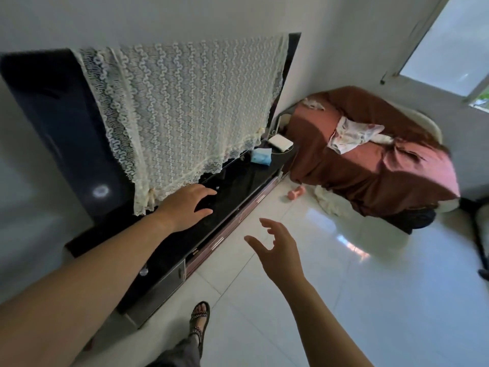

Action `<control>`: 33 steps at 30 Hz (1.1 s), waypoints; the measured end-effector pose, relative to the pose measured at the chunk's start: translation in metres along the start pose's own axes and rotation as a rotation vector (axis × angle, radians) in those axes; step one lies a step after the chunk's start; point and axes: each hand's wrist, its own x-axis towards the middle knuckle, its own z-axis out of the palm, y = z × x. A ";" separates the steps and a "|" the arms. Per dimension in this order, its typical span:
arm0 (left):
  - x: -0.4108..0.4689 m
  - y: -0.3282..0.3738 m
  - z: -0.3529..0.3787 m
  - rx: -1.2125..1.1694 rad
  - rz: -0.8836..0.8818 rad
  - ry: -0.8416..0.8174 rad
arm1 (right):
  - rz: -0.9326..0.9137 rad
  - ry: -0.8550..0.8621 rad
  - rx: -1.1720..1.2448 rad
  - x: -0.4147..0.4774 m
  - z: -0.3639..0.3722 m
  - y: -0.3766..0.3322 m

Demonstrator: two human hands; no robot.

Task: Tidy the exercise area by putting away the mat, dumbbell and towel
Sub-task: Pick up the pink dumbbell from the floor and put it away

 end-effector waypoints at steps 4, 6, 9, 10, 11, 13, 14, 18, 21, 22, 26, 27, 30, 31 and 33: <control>0.067 0.005 0.007 0.015 0.075 -0.005 | 0.024 0.008 -0.018 0.060 -0.009 0.019; 0.103 0.005 0.008 0.043 0.114 -0.033 | 0.048 0.031 -0.015 0.093 -0.013 0.028; 0.158 0.003 0.009 0.066 0.170 -0.062 | 0.084 0.051 -0.005 0.138 -0.018 0.037; 0.177 0.004 0.012 0.049 0.176 -0.063 | 0.091 0.050 -0.011 0.153 -0.020 0.041; 0.194 0.006 0.015 0.018 0.174 -0.063 | 0.101 0.052 -0.017 0.167 -0.021 0.044; 0.228 0.014 0.026 -0.076 0.148 -0.061 | 0.127 0.068 -0.020 0.194 -0.026 0.052; 0.244 0.021 0.033 -0.139 0.125 -0.060 | 0.142 0.079 -0.022 0.206 -0.029 0.057; 0.291 0.053 0.058 -0.372 0.060 -0.076 | 0.221 0.091 -0.023 0.241 -0.046 0.081; 0.317 0.070 0.070 -0.399 0.090 -0.143 | 0.280 0.126 -0.019 0.258 -0.060 0.102; 0.325 0.073 0.075 -0.380 0.104 -0.176 | 0.301 0.137 -0.011 0.263 -0.064 0.109; 0.365 0.083 0.089 -0.260 0.175 -0.266 | 0.375 0.142 0.039 0.289 -0.078 0.143; 0.377 0.086 0.092 -0.234 0.191 -0.274 | 0.384 0.132 0.044 0.297 -0.083 0.153; 0.419 0.100 0.096 -0.162 0.224 -0.296 | 0.413 0.089 0.038 0.325 -0.104 0.185; 0.434 0.105 0.096 -0.144 0.226 -0.303 | 0.416 0.078 0.035 0.335 -0.114 0.196; 0.464 0.116 0.097 -0.108 0.236 -0.332 | 0.445 0.056 0.025 0.356 -0.133 0.216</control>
